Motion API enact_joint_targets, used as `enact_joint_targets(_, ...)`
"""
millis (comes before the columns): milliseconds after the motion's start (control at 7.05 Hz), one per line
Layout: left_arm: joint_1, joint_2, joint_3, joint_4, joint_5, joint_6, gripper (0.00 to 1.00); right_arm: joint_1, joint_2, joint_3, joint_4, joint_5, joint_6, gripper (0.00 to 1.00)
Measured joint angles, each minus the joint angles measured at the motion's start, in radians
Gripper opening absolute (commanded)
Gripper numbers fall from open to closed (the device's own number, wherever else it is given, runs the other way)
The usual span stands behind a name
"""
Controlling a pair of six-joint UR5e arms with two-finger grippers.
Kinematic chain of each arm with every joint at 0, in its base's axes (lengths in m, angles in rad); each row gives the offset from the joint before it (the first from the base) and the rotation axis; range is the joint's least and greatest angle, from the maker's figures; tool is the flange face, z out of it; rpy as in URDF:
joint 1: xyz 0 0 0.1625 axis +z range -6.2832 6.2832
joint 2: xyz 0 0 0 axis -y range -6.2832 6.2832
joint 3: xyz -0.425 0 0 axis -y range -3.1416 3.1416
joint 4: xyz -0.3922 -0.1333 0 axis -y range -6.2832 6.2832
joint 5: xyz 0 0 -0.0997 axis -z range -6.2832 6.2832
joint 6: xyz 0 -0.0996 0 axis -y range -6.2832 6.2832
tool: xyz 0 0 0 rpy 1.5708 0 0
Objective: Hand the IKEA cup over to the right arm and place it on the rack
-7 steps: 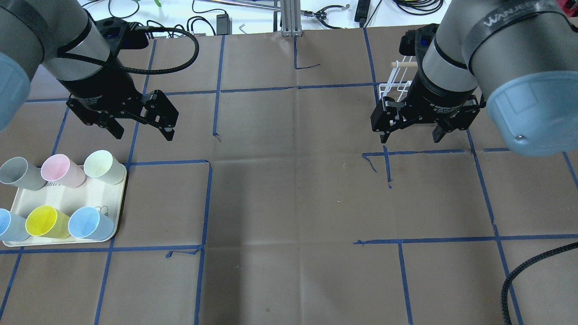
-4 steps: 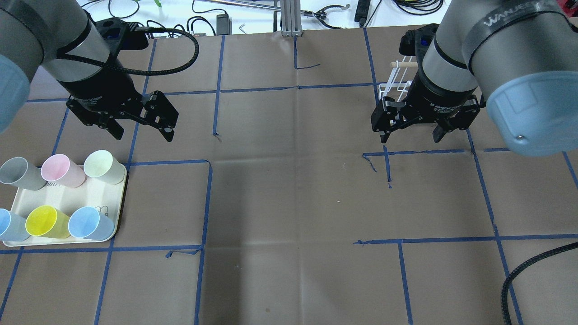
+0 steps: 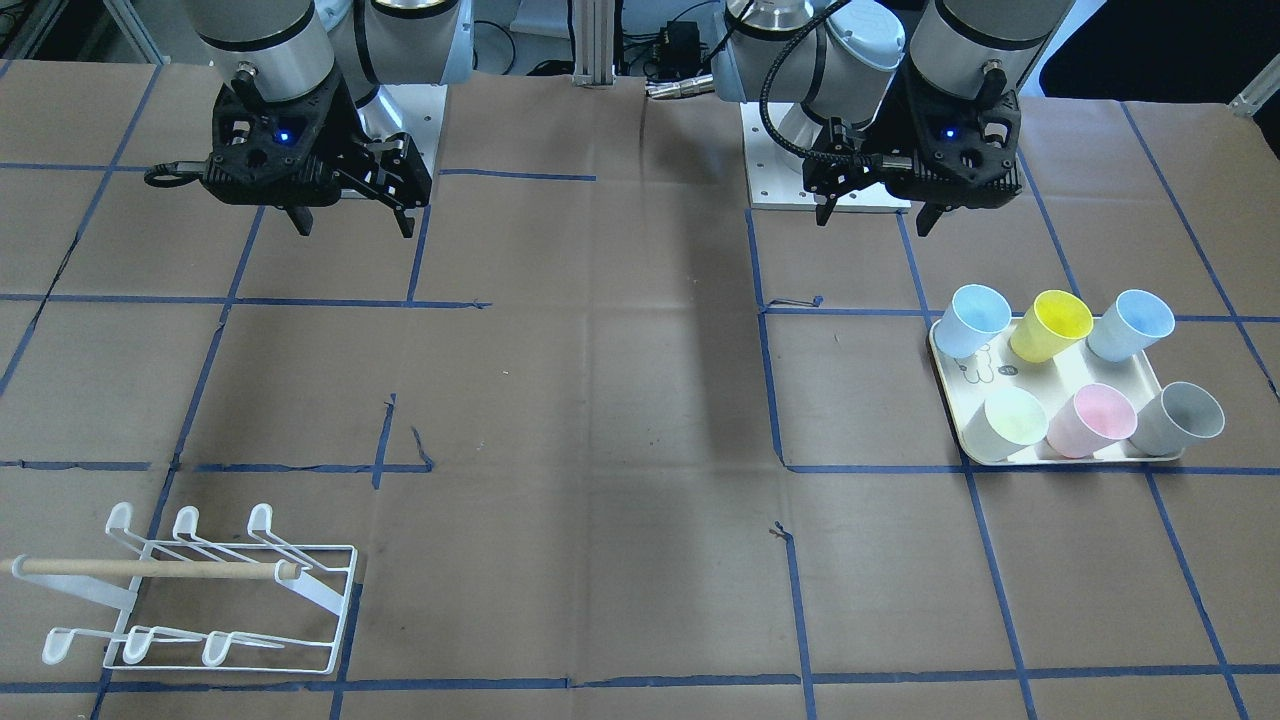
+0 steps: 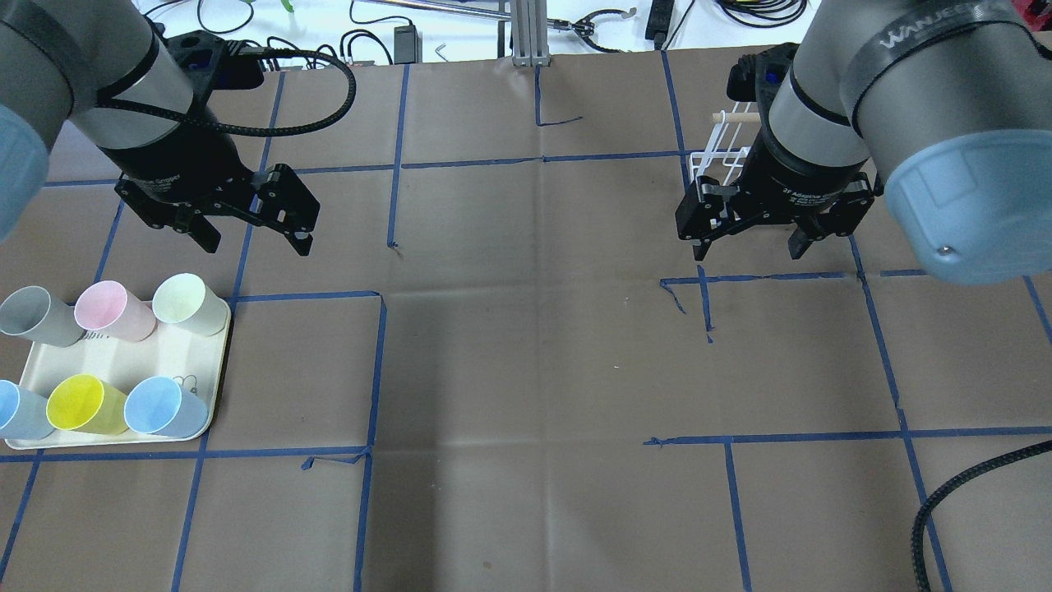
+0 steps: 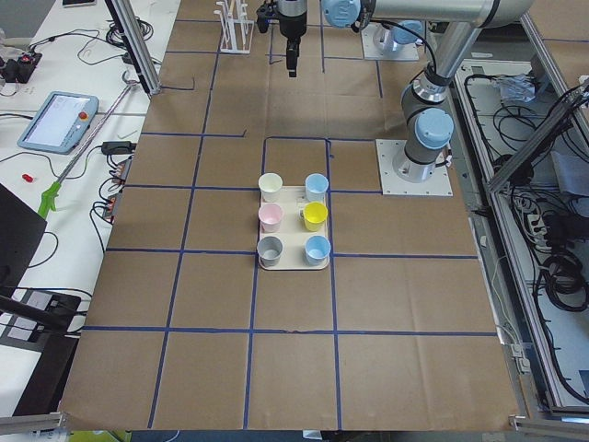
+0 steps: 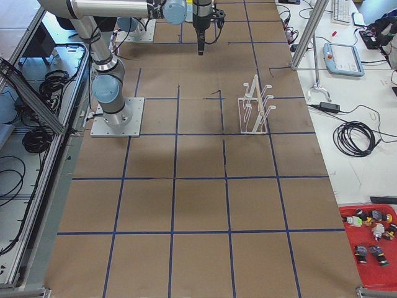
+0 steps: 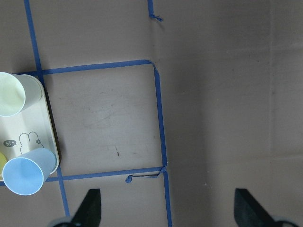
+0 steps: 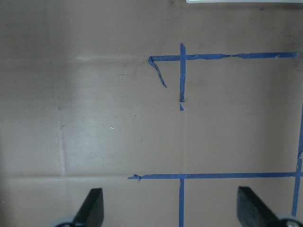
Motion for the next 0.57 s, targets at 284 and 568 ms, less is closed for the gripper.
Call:
enact_joint_targets(284,0.061,-0.004,-0.002,0.019,0.0,0.035,0.99,0.0,0.0,0.0,0.0,0.001,0.001,1.0)
enact_joint_targets(568,0.161,-0.005,-0.007,0.022,0.006,0.116,0.99,0.0,0.0,0.0,-0.006,0.006,0.001,1.0)
